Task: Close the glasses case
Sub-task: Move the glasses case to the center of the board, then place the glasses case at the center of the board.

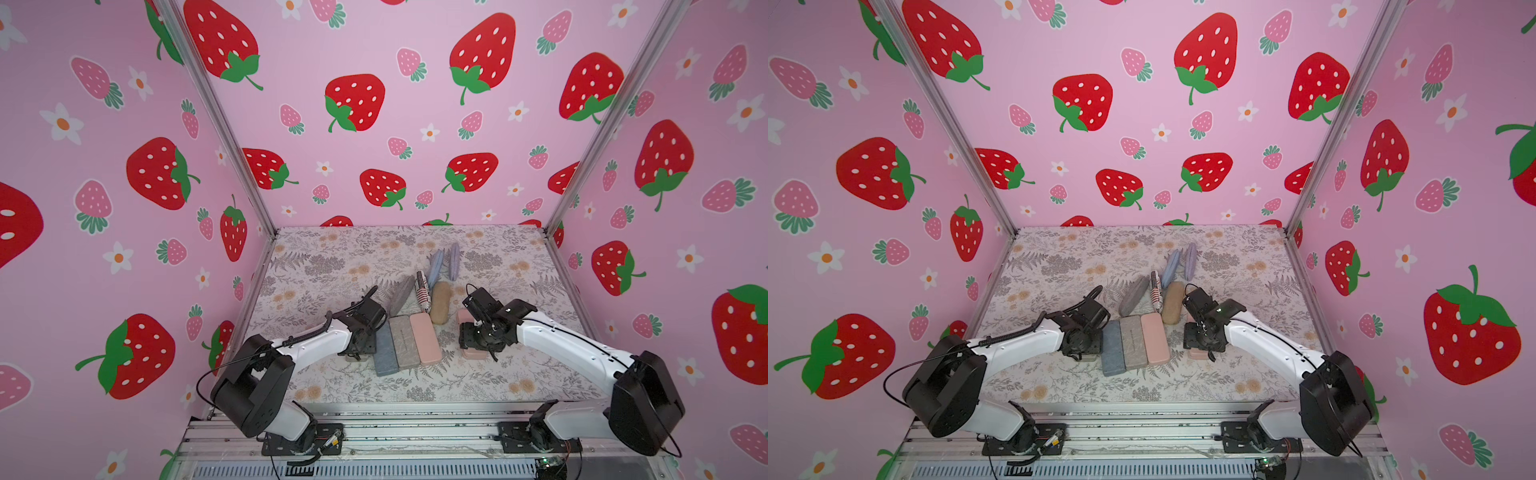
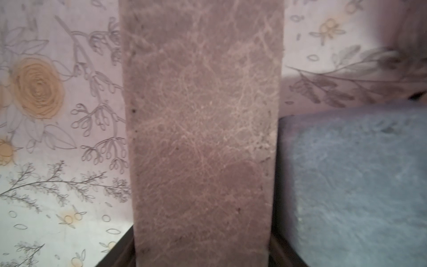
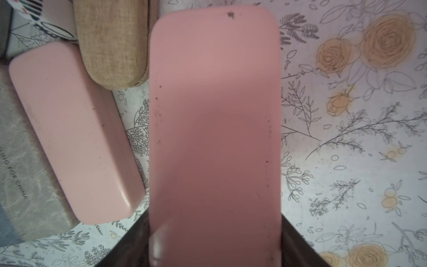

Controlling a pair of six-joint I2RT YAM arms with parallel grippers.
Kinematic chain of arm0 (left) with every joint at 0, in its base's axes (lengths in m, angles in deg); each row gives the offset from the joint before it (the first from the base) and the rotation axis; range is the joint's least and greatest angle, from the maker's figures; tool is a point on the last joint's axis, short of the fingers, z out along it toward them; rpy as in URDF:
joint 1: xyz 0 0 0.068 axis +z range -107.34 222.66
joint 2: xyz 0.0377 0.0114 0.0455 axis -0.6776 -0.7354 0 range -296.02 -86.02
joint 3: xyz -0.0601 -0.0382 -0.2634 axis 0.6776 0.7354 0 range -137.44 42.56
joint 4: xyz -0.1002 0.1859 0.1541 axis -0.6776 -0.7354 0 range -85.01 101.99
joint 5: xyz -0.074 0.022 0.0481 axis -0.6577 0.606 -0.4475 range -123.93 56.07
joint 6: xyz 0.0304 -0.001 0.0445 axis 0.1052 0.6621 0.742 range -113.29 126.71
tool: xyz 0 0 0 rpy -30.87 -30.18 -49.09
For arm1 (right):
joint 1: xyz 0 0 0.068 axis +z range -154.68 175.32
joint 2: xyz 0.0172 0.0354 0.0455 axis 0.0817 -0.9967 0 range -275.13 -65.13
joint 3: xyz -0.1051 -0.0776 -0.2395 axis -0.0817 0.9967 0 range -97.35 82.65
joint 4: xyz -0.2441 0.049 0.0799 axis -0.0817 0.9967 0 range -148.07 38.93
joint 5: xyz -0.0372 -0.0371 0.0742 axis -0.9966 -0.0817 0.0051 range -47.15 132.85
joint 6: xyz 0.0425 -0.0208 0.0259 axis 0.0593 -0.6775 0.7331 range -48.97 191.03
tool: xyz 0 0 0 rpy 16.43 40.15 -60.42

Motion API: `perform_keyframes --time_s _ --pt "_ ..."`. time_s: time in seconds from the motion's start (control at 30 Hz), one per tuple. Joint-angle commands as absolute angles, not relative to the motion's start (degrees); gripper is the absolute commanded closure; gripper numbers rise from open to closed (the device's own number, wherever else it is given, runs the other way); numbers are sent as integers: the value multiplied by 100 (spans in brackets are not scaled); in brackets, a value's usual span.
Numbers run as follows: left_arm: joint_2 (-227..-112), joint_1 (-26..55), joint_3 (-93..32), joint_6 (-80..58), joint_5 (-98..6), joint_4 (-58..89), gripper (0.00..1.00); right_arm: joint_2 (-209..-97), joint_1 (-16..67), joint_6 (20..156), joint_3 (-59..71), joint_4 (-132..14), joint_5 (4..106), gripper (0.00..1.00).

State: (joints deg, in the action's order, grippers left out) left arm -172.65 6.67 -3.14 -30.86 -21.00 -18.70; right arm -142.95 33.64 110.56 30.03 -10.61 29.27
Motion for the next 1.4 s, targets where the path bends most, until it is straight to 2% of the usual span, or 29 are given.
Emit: perform_keyframes --time_s 0.0,0.27,0.57,0.73,1.1,1.37 --pt "-17688 309 -613 -3284 -2444 -1841 33 -14386 3410 11150 3061 -1289 2965 49" --pt "-18521 -244 -1571 -3233 -2491 -1844 33 -14310 3423 11307 3286 -1248 2937 49" --pt "-19000 -463 -2220 -3215 -2545 -1895 33 -13903 3378 11340 3171 -413 2310 49" --pt "-18958 -466 -2172 -3223 -2527 -1940 33 -13925 3153 11264 3082 -93 2088 49" --pt "-18676 -597 -1821 -3436 -2523 -1949 34 -13902 2373 10686 3116 -245 2277 49" --pt "-18482 -804 -1578 -3702 -2453 -1992 34 -14097 2283 10613 3176 -395 2530 49"
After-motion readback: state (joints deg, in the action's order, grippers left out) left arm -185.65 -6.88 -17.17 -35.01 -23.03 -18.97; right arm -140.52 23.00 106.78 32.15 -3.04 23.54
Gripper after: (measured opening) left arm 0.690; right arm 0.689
